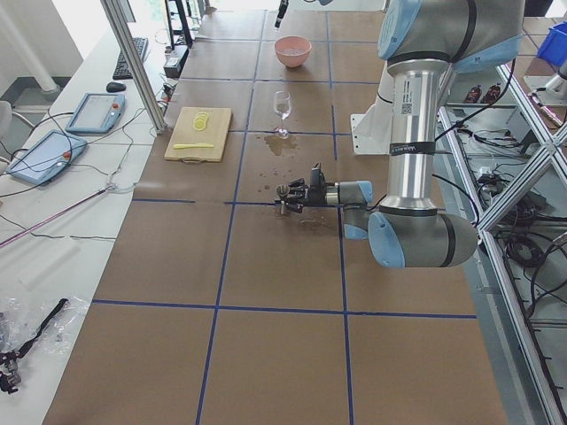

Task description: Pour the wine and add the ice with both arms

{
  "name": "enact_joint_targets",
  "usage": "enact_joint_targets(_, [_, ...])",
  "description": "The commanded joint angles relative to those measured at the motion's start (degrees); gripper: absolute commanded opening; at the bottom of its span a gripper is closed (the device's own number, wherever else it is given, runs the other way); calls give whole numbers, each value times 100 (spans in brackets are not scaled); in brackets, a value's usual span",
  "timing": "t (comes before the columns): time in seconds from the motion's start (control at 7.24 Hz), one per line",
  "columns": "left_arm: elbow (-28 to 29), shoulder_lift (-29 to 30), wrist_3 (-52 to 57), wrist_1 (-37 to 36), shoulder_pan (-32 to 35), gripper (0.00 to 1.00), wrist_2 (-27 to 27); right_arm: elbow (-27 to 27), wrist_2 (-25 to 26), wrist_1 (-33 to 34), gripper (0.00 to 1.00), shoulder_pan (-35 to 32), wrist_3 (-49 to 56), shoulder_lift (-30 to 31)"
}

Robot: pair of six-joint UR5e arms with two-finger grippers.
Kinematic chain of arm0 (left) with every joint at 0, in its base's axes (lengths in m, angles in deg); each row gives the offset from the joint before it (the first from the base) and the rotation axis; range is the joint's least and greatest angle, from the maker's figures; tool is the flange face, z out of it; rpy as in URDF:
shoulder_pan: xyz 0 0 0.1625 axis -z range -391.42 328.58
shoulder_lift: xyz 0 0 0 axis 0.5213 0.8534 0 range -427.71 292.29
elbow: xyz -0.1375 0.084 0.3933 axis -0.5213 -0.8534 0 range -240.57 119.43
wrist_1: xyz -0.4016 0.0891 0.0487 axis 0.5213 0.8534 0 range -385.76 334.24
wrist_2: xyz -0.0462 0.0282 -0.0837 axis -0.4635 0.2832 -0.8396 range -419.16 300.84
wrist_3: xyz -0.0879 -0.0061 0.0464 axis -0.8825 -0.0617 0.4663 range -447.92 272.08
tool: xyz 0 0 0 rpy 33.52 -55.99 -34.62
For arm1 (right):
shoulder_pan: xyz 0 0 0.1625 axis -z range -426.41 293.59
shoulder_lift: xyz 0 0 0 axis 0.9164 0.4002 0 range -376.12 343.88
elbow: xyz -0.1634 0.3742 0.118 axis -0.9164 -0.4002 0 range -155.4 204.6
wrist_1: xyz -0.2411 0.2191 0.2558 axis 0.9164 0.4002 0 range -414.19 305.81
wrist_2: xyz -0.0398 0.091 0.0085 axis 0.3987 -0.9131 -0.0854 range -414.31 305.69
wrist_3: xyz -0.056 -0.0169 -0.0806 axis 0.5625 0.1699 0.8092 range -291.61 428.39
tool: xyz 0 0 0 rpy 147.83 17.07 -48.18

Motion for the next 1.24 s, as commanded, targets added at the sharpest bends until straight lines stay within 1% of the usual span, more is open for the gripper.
enact_joint_targets(0.0, [-48, -50, 86, 0, 56, 100, -182, -19, 46, 30, 0, 238, -409, -306])
enact_joint_targets(0.14, [-65, -76, 234, 0, 82, 100, -296, -28, 72, 30, 0, 352, -456, -360])
enact_joint_targets(0.28, [-74, -163, 245, 9, 108, 100, -550, -36, 81, 48, 0, 423, -465, -448])
enact_joint_targets(0.41, [-161, -312, 253, 9, 135, 100, -805, -36, 81, 257, 0, 467, -543, -649])
enact_joint_targets(0.55, [-328, -575, 288, 0, 135, 100, -877, -36, 99, 450, 0, 537, -649, -859])
enact_joint_targets(0.69, [-460, -743, 289, 0, 135, 100, -1008, -45, 108, 513, 0, 599, -650, -914])
enact_joint_targets(0.83, [-574, -779, 289, 0, 135, 100, -1140, -45, 143, 513, 0, 608, -650, -914])
enact_joint_targets(0.97, [-636, -780, 289, 0, 126, 100, -1385, -45, 143, 522, 0, 617, -650, -906])
enact_joint_targets(1.11, [-654, -780, 289, 0, 126, 100, -1474, -45, 160, 522, 0, 609, -650, -897])
